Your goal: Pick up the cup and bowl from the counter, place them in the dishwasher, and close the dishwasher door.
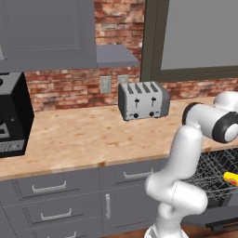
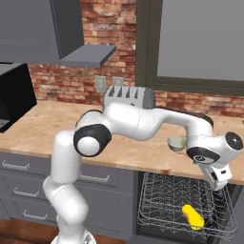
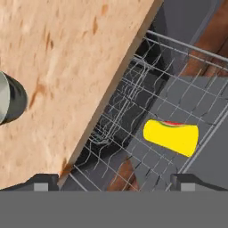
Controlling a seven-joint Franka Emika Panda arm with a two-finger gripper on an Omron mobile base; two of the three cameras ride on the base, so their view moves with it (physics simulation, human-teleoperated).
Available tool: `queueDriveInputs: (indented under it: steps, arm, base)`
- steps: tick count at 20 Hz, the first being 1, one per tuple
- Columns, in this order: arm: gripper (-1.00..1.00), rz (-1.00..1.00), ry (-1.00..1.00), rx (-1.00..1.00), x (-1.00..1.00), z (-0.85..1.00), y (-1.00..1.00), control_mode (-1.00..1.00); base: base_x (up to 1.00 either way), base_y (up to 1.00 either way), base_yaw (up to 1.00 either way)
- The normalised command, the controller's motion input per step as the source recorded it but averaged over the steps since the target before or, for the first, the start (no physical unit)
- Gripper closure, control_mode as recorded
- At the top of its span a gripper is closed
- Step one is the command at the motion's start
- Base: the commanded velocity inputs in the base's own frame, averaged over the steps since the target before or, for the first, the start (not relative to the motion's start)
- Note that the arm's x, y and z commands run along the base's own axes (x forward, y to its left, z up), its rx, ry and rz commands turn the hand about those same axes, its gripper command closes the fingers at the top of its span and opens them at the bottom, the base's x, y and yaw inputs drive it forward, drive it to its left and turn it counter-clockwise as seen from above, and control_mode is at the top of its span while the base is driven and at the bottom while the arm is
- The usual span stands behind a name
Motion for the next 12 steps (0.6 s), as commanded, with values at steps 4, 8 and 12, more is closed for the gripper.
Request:
queueDriveInputs:
  steps: [4, 8, 12]
  arm:
    - [-1.0, 0.0, 0.02, -0.15, 0.49, 0.01, 0.54, -1.0]
    - [-1.0, 0.0, 0.02, -0.13, 0.42, 0.13, 0.41, -1.0]
    - [-1.0, 0.0, 0.02, -0.09, 0.52, 0.08, 0.19, -1.0]
  base:
    - [0.0, 0.0, 0.0]
    - [0.0, 0.0, 0.0]
    - [0.0, 0.0, 0.0]
